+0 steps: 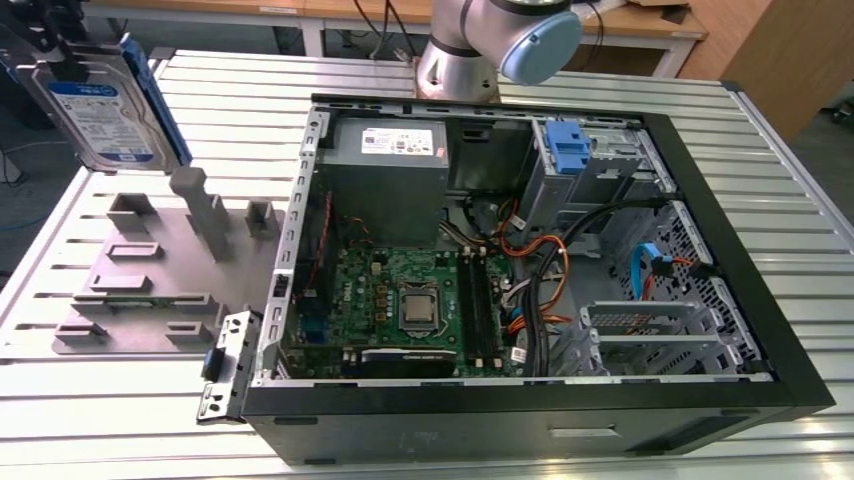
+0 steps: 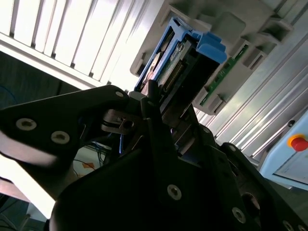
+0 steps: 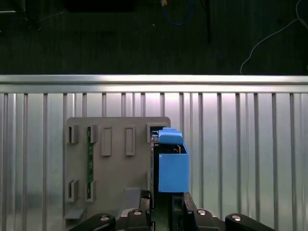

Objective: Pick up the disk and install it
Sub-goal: 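Pick up the disk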

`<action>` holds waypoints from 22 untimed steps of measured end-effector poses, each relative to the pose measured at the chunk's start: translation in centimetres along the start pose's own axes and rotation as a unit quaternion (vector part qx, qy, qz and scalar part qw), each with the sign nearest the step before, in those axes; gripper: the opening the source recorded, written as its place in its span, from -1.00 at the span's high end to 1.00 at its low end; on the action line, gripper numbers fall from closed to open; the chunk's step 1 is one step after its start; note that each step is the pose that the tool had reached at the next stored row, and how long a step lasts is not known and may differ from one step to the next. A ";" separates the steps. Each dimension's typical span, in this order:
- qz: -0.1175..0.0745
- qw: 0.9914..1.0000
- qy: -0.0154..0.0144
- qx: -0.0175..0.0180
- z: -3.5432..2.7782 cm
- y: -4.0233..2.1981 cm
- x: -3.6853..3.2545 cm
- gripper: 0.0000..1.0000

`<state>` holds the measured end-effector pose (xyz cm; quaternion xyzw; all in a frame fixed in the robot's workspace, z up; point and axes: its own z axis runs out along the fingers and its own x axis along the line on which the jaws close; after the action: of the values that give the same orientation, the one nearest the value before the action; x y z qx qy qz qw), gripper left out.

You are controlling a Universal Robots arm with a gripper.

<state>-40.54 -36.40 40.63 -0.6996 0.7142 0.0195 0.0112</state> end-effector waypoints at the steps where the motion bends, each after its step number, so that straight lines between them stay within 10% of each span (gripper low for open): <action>1: 0.000 1.000 0.000 0.000 -0.20 0.00 -0.01 0.30; 12: 0.000 1.000 0.000 0.000 -2.50 0.03 -0.11 0.30; 22: 0.000 1.000 0.000 0.000 -2.60 0.03 -0.12 0.30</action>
<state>-40.54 -36.40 43.23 -0.6996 0.7142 0.0191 0.0109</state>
